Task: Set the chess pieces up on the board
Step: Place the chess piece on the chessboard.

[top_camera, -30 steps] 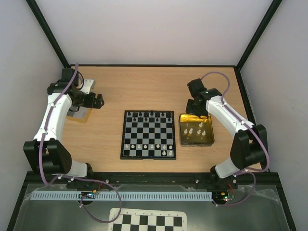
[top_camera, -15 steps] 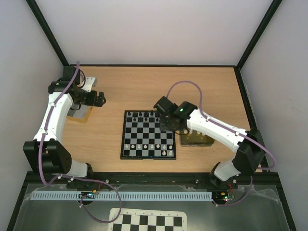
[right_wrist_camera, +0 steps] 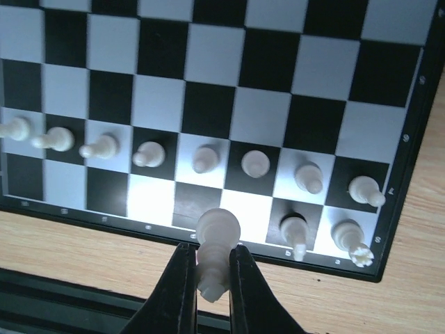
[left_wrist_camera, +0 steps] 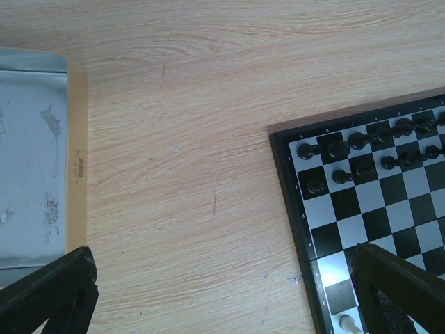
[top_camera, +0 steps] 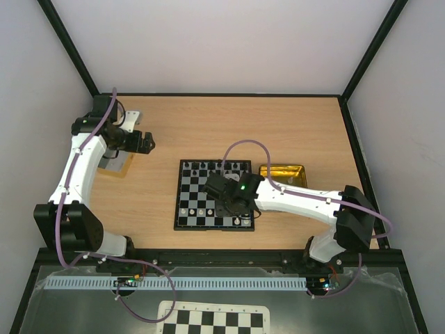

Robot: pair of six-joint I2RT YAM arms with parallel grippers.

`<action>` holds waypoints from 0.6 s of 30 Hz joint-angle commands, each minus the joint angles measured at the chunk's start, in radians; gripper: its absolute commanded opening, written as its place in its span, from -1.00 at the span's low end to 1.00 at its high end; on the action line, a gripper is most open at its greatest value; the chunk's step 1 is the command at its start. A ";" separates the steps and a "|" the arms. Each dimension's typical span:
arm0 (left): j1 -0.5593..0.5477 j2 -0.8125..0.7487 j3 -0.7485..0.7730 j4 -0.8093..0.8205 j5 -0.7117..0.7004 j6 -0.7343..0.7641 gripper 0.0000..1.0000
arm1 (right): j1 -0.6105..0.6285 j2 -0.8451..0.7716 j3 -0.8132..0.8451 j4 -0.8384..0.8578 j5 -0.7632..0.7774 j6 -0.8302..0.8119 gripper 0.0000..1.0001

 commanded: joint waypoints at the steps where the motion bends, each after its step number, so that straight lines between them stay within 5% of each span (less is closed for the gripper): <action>1: -0.005 -0.017 0.000 -0.001 0.012 -0.007 0.98 | 0.009 -0.005 -0.060 0.022 0.017 0.054 -0.96; 18: -0.007 -0.032 -0.007 0.002 0.017 -0.012 0.98 | 0.063 0.058 -0.058 0.035 0.021 0.053 -0.96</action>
